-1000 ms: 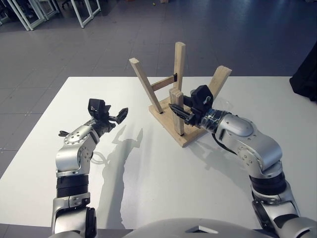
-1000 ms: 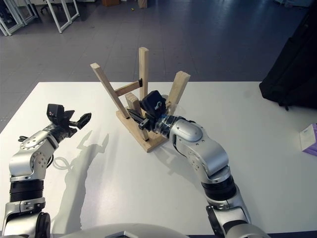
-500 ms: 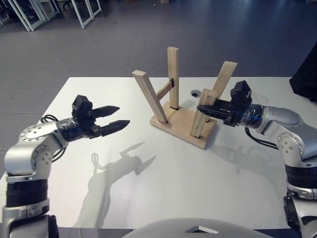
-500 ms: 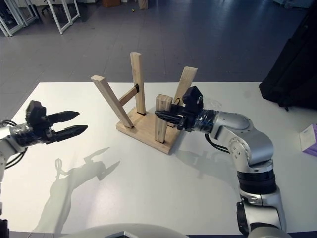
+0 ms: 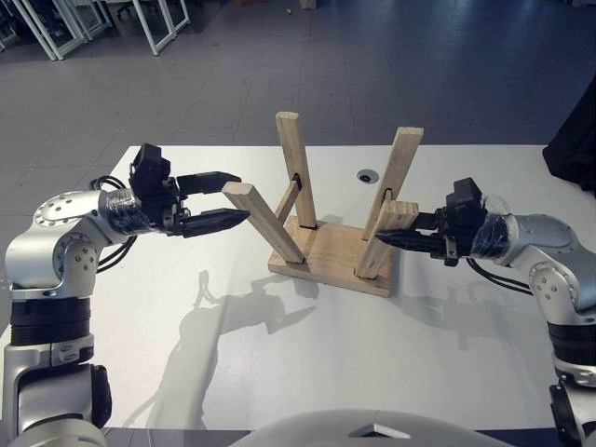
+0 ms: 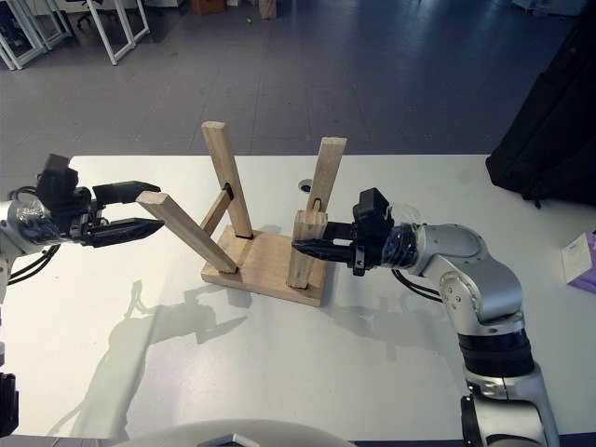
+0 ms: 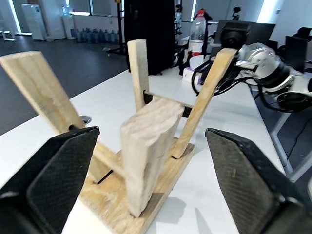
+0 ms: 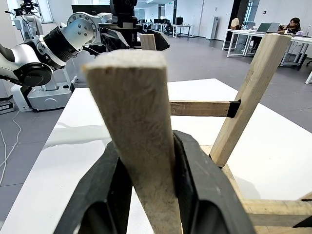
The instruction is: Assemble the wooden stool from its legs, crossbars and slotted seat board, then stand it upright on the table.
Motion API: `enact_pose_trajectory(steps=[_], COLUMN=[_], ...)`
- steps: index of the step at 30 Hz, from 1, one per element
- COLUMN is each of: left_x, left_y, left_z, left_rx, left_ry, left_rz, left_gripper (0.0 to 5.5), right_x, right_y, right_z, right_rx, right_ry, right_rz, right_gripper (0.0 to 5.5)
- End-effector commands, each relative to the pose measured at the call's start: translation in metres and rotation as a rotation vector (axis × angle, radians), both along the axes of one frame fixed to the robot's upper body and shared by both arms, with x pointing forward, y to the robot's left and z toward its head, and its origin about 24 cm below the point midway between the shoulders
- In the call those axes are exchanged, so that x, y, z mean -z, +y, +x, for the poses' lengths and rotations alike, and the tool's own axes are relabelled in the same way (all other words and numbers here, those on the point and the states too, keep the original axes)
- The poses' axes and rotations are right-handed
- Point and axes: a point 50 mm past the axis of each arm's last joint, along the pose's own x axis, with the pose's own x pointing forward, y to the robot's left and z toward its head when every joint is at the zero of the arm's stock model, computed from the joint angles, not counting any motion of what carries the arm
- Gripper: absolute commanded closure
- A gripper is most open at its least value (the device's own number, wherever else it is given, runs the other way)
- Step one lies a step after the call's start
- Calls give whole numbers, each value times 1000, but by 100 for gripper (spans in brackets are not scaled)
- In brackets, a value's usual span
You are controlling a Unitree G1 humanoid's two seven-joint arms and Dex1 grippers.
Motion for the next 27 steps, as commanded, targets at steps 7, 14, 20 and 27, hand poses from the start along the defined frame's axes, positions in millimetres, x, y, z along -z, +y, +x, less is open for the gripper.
enact_pose_trajectory(steps=[7, 14, 20, 27], left_x=[4, -2, -16, -6], left_y=[-20, -18, -18, -29], left_z=[10, -1, 1, 37], left_rx=[114, 233, 305, 139], left_ry=[16, 158, 358, 532], left_rz=[7, -53, -191, -271], left_gripper=[259, 379, 407, 391], right_x=[-1, 0, -14, 19], right_y=[3, -2, -10, -21], right_z=[-5, 1, -15, 23], right_rx=[-129, -76, -255, -9], right_ry=[110, 238, 615, 840], right_rz=[18, -36, 76, 97], right_gripper=[444, 444, 444, 444])
